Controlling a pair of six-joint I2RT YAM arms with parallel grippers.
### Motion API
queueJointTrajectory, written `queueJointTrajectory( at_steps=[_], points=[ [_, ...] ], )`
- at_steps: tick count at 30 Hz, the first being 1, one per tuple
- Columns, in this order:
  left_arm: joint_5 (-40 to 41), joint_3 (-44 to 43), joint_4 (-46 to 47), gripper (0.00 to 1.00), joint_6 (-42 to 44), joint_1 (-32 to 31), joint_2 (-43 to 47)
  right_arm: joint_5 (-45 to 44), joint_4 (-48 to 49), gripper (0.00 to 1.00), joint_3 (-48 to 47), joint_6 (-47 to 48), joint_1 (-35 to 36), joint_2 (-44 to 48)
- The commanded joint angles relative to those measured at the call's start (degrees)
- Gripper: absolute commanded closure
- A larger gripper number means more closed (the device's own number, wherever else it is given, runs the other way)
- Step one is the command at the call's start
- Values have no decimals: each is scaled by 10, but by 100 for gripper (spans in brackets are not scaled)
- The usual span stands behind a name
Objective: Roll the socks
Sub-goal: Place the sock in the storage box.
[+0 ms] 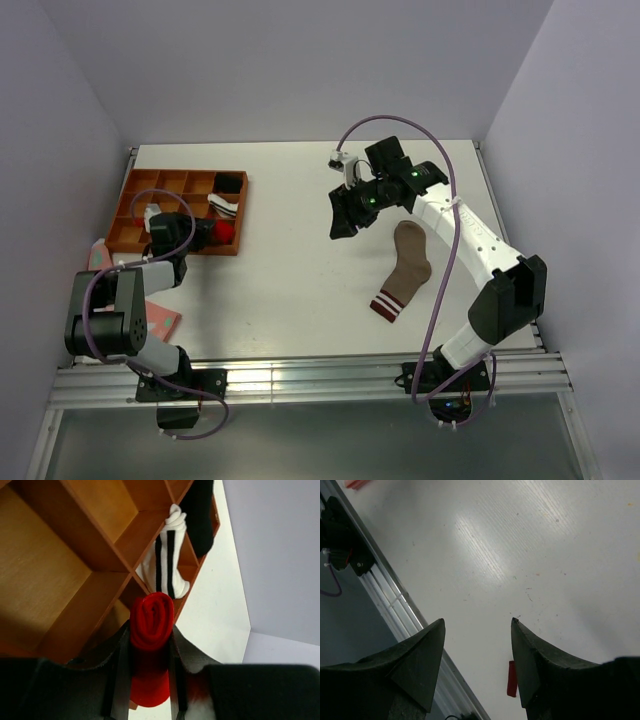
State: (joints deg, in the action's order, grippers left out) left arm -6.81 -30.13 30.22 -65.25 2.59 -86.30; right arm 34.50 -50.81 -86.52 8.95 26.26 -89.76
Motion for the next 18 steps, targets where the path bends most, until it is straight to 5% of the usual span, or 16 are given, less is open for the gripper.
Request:
queueJointTrajectory(
  at_steps=[1,18],
  points=[
    [2,-19,-11,100,-1,0,-8,4,20,38,8,9,-6,23],
    [93,-173,-280,100,21,-39,-97,8,24,38,21,10,-5,28]
  ],
)
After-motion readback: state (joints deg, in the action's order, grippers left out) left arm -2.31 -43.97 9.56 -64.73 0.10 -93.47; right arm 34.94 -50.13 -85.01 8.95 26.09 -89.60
